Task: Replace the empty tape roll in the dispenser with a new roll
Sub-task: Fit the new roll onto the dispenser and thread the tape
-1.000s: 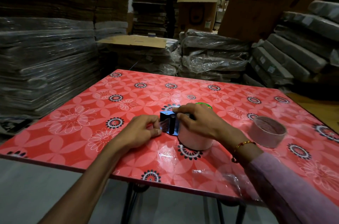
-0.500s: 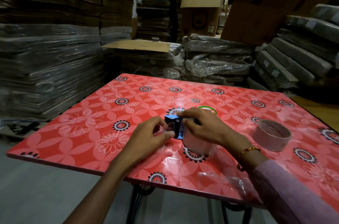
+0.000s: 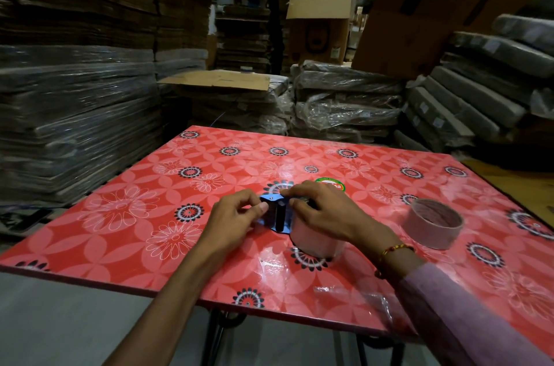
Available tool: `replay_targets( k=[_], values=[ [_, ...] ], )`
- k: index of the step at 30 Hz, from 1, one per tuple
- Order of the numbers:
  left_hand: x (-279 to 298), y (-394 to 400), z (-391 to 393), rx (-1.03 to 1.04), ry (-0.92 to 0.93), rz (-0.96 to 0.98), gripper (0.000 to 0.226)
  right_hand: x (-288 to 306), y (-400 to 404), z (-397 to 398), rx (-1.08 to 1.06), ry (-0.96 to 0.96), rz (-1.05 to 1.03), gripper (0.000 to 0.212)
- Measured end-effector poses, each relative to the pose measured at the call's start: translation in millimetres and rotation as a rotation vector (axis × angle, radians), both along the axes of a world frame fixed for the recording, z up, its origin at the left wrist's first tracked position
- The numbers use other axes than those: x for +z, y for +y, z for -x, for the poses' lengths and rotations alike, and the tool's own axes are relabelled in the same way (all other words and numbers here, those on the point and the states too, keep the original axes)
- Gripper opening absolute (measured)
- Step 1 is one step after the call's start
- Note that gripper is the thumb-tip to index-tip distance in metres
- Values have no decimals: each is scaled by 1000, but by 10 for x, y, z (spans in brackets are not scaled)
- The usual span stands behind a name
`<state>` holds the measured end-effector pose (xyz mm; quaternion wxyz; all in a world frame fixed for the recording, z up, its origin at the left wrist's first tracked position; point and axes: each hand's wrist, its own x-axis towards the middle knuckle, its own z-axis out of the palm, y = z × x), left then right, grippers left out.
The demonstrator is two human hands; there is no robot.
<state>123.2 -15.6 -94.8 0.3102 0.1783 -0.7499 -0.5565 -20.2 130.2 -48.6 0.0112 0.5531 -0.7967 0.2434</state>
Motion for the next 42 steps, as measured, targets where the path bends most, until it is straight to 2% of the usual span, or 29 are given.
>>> replay_targets(
  k=[6,13,18,21,25,27,31,42],
  values=[
    [71,-158,-97,-203,-9,-35,17,27,10,-8,-13,-15,-11,34],
    [12,-29,-156,-181,-28,111,10,27,22,-29,-17,-20,-15,37],
    [-1,55,-182,-35,-116,434,15,34,14,-26,-6,-28,-24,37],
    [-24,6,-172,-11,-128,320,16,42,50,-44,9,-25,-41,47],
    [-41,-144,-157,-140,-96,170,23,38,62,-18,26,-42,-58,50],
    [-30,-207,-148,-204,-93,155,24,48,54,-2,35,-56,-65,50],
    [48,-303,-143,-282,-133,137,11,56,68,21,41,-58,-74,50],
    [111,-494,-96,-459,-179,47,10,96,116,4,74,-59,-93,51]
  ],
)
